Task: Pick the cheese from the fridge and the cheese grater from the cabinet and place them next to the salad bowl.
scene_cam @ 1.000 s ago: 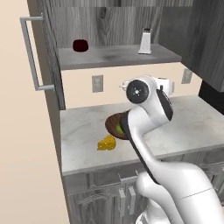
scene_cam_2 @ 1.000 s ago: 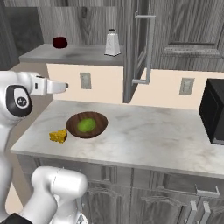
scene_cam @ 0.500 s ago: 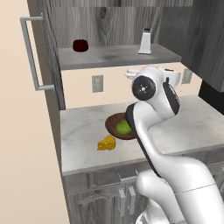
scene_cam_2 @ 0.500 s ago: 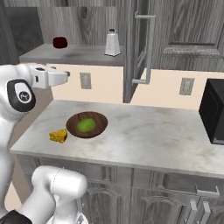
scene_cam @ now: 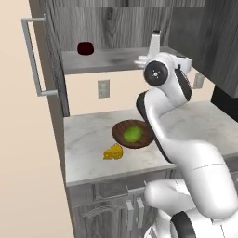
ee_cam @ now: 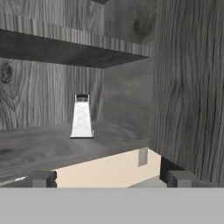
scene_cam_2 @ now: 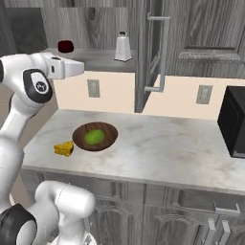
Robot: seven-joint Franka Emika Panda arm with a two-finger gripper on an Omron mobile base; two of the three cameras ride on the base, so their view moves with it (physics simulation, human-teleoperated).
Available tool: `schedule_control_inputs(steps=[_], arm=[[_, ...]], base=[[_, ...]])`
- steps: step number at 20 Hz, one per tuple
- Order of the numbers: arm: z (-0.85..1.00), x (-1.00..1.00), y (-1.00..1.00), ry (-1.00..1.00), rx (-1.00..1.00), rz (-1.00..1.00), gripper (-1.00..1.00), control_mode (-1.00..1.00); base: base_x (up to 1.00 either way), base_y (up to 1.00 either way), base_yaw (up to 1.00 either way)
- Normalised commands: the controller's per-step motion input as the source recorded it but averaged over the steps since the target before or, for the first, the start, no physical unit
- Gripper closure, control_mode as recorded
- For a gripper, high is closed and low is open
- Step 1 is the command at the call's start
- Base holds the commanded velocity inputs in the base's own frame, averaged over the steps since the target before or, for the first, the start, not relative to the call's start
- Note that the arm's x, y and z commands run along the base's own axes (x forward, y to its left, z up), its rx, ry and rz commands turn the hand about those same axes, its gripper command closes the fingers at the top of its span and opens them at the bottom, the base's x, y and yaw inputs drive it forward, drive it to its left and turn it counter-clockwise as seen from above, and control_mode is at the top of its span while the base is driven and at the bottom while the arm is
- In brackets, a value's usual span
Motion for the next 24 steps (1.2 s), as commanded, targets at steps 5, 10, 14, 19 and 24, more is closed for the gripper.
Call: schedule_control_inputs(steps=[5,10,14,19,24], arm=[[0.16,0.63,-0.37,0.11,0.0,0.0,-1.0,-1.0],[0.0,0.28,-0.05,0.0,0.01,0.04,-1.0,-1.0],[-0.07,0.17,-0.02,-0.04,0.0,0.0,-1.0,-1.0],[-0.02,0.18,-0.02,-0.01,0.0,0.0,-1.0,-1.0],[0.0,0.18,0.0,0.0,0.0,0.0,-1.0,-1.0]], base=[[0.0,0.0,0.0],[0.0,0.0,0.0],[0.0,0.0,0.0],[0.0,0.0,0.0],[0.0,0.0,0.0]])
